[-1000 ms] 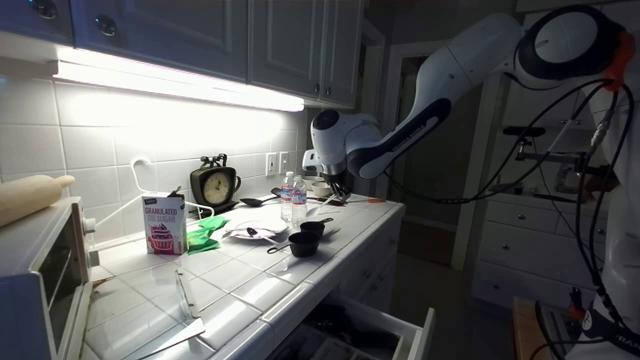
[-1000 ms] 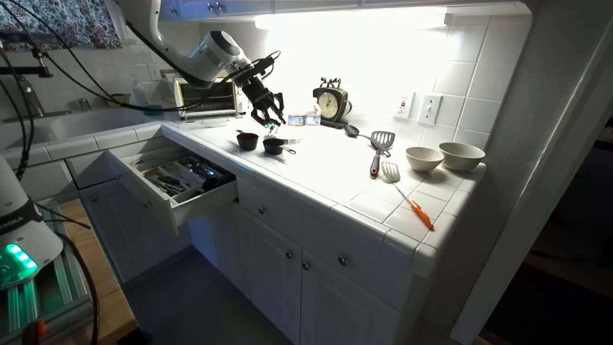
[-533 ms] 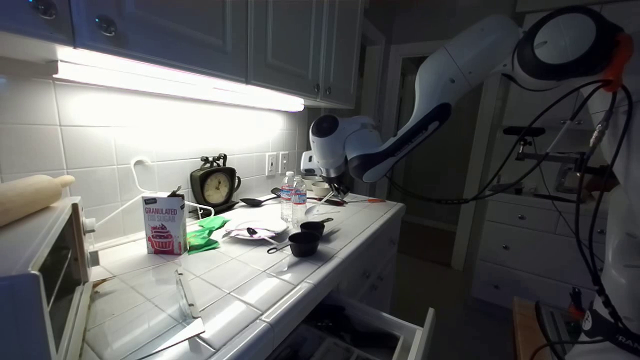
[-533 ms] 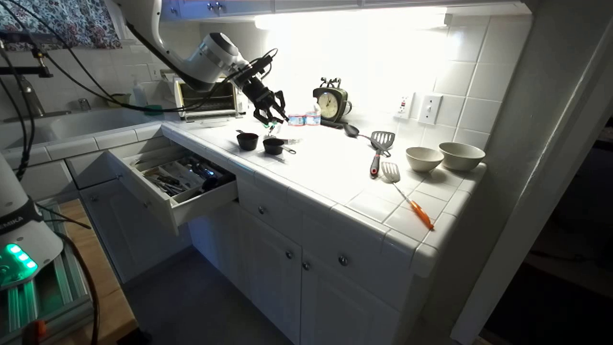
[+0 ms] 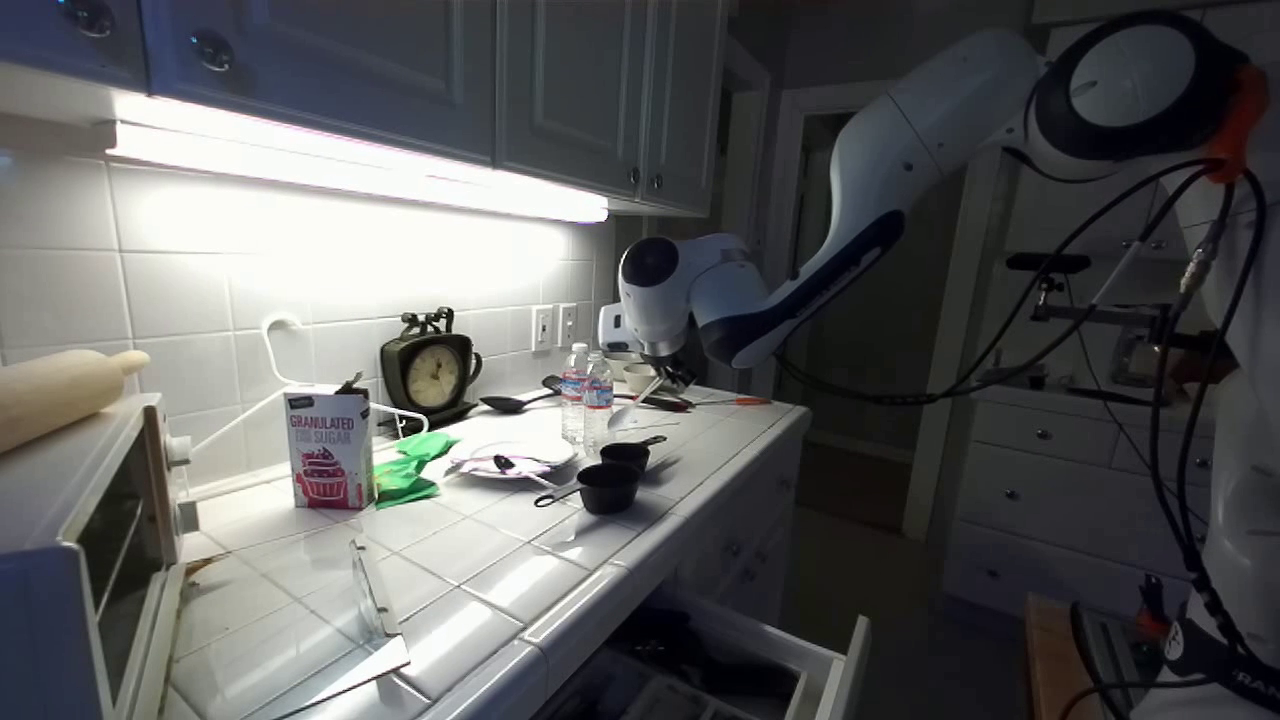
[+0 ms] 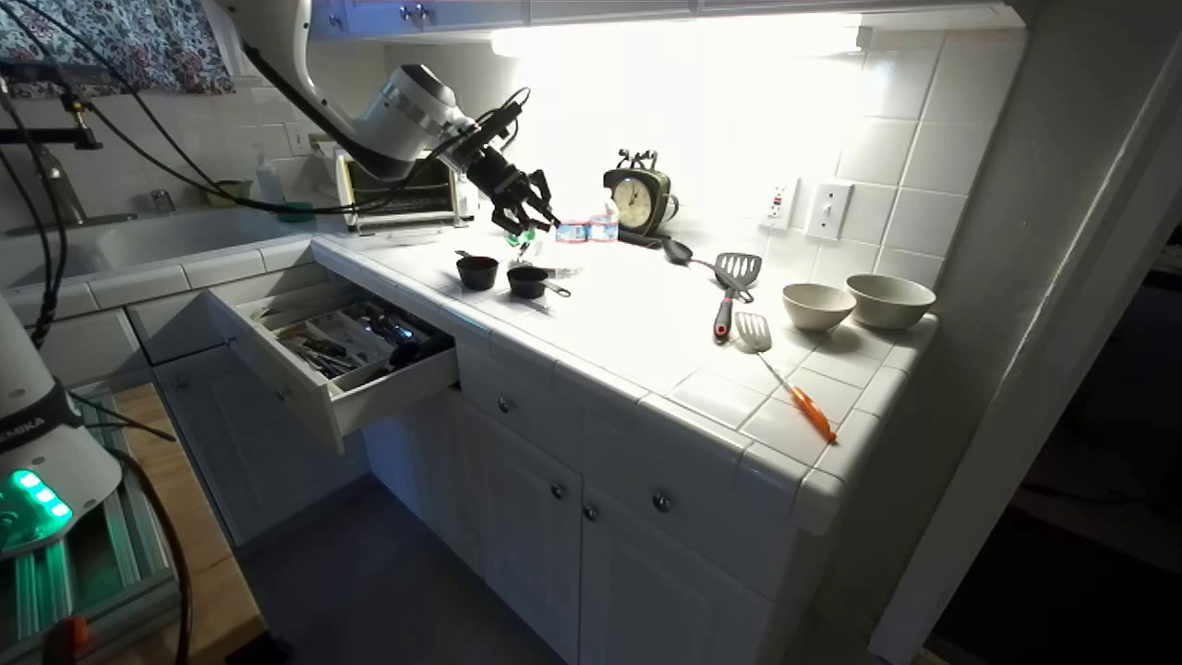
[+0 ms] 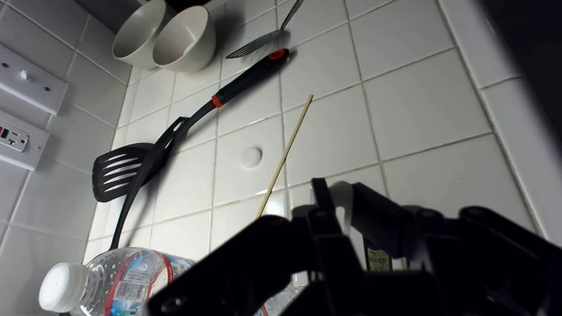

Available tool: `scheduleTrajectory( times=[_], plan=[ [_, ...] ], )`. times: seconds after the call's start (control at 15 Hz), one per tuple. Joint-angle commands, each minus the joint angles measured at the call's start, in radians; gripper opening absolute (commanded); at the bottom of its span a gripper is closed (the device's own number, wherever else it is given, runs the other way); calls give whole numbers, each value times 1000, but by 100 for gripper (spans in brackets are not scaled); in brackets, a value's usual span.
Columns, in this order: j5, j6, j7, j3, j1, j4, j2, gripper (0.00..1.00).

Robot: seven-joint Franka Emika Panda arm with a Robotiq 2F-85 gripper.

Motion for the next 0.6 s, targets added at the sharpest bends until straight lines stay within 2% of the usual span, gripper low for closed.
scheduleTrajectory(
  times=[0.0,0.53],
  plan=[
    [-89,-1,38,6,4,-39,-23,4],
    [-187,-15,46,13,8,-72,-36,4]
  ],
)
